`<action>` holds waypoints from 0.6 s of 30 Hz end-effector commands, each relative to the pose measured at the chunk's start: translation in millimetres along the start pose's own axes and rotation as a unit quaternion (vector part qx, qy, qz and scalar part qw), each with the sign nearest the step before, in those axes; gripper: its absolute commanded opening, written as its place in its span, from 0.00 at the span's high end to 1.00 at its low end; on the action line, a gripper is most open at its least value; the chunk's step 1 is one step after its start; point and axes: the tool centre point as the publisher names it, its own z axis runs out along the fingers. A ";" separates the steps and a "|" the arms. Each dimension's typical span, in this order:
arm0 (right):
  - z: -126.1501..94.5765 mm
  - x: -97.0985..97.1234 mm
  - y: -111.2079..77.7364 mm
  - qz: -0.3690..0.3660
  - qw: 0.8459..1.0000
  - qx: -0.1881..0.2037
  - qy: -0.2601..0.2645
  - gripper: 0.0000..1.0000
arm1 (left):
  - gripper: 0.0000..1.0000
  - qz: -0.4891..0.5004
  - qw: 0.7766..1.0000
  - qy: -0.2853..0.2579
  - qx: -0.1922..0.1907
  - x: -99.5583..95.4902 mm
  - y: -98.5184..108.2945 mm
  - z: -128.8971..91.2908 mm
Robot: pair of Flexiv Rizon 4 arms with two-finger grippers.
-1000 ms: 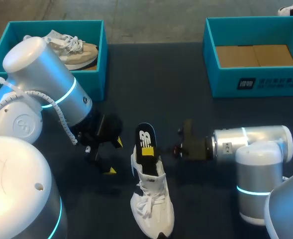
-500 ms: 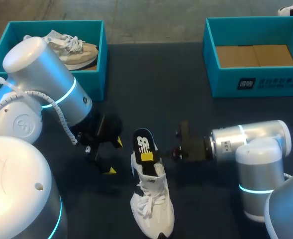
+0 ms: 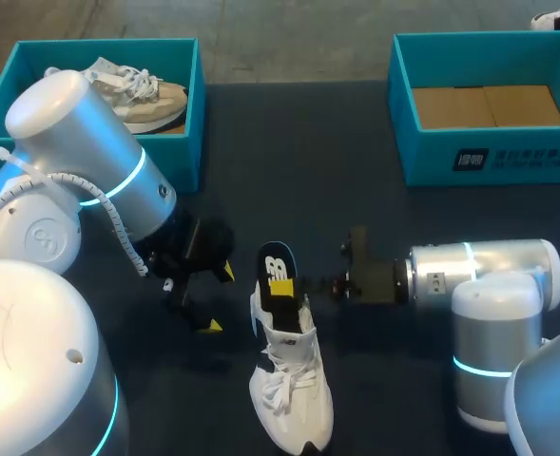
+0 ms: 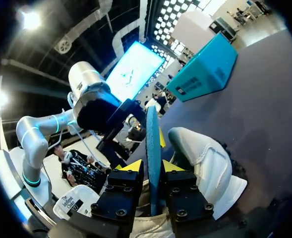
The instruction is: Take the shoe out of the shoebox, open the shoe tongue, remove and reinsert the insole, then place the shoe into the shoebox
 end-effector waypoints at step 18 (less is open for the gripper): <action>4.8 -6.9 4.8 0.018 1.000 -0.021 -0.001 1.00 | 0.00 0.000 1.000 -0.002 0.000 1.7 0.5 0.1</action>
